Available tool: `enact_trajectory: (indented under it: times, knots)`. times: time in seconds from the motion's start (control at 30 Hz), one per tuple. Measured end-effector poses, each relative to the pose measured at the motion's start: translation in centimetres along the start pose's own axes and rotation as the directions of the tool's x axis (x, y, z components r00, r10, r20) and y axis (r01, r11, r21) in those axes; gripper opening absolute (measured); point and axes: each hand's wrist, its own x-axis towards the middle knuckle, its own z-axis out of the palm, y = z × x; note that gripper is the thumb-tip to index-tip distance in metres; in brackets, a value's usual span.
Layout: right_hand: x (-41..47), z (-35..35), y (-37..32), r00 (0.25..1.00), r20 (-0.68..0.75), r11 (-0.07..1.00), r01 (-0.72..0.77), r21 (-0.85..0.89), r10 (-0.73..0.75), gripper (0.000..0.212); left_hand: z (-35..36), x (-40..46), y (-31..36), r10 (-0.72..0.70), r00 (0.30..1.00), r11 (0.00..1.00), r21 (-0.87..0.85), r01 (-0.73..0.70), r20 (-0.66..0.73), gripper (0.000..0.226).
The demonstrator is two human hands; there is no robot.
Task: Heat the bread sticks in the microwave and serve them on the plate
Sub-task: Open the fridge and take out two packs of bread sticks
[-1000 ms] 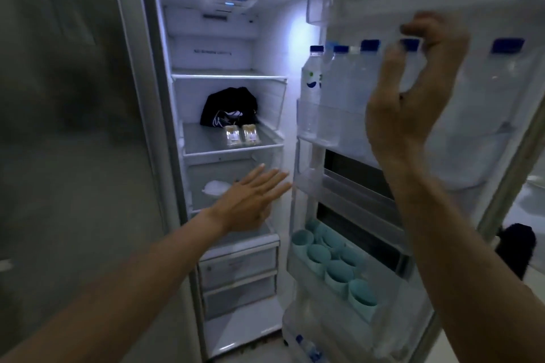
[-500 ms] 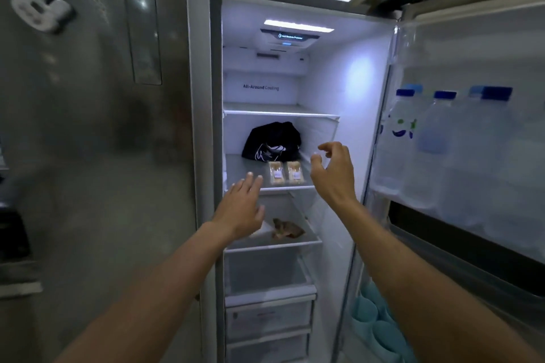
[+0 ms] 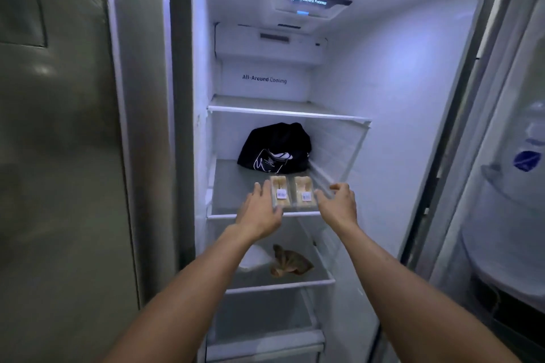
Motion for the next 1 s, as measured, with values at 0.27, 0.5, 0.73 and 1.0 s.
enact_trajectory:
  times: [0.27,0.5,0.73,1.0]
  knots:
    - [8.7,6.4,2.1,0.997,0.079,0.994,-0.004,-0.109,0.013,0.066,4.8,12.2,-2.0,-0.094,0.992,0.989,-0.110,0.104,0.086,0.071]
    - [14.2,11.1,3.2,0.977,0.190,0.984,-0.070,-0.163,0.101,0.088,7.7,19.6,-2.6,-0.198,0.966,0.967,-0.129,0.220,0.167,0.056]
    - [16.9,11.9,4.1,0.952,0.270,0.978,-0.099,-0.185,0.148,0.070,9.4,22.0,-3.5,-0.333,0.919,0.928,-0.098,0.359,0.212,0.079]
    - [14.8,9.9,4.1,0.955,0.277,0.989,-0.074,-0.124,0.106,0.061,9.3,21.8,-5.5,-0.492,0.839,0.829,-0.168,0.533,0.230,0.110]
